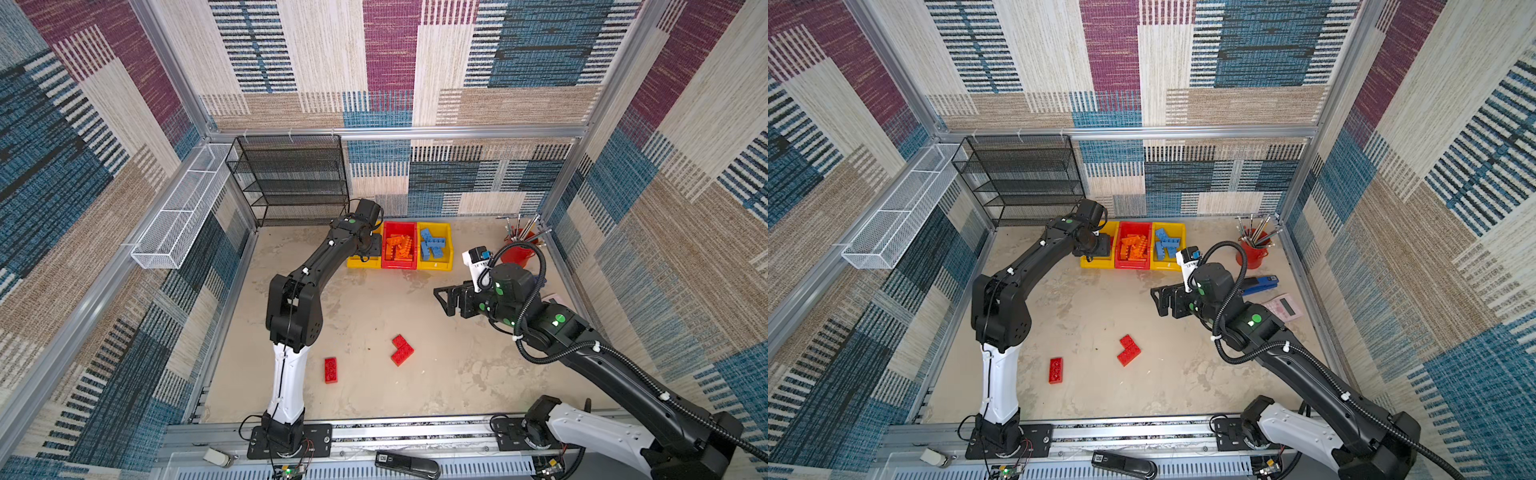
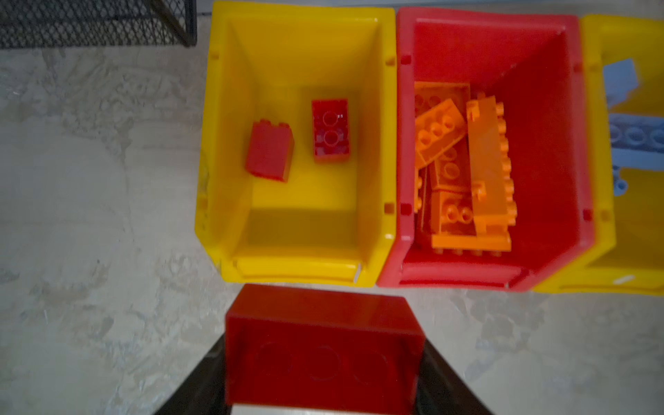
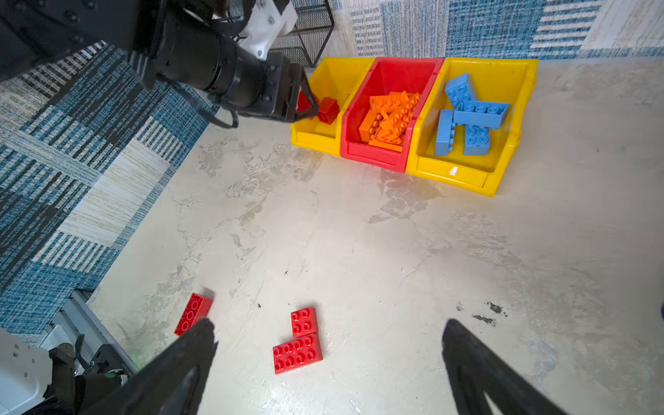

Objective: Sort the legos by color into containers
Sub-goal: 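Carry the red 2x3 brick with the left gripper into the yellow bin and release, then move the left gripper to another red 2x3 brick, grasp and lift it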

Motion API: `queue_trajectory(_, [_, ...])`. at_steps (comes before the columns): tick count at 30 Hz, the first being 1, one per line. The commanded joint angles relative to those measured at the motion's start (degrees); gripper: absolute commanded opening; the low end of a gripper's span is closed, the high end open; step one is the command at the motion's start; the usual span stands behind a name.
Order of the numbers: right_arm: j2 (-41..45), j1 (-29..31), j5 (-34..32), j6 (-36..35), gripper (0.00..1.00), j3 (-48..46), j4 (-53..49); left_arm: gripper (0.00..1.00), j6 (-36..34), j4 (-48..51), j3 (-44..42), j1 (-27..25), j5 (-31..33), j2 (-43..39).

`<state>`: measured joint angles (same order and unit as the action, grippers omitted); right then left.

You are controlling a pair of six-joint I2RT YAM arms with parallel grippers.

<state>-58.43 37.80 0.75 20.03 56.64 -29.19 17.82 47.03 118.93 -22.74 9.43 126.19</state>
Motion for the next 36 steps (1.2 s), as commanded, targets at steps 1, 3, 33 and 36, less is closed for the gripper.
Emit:
queue_trajectory(1, [-1.44,-0.07,-1.77,-0.34,0.99,0.69,2.51,0.56,-3.39,6.14,9.18,1.10,-1.27,6.23])
queue_trajectory(3, [-2.60,-0.09,-2.70,-0.74,0.99,1.10,2.89,0.56,-3.76,7.33,14.75,1.70,-1.52,10.18])
queue_trajectory(33, [-8.29,0.01,7.29,-2.50,0.99,3.78,5.80,0.89,8.14,-10.13,-43.88,-2.44,0.24,-33.38])
queue_trajectory(36, [-8.76,0.14,8.38,-3.70,0.99,3.76,5.92,0.88,13.56,-8.62,-56.50,-6.45,3.12,-43.17])
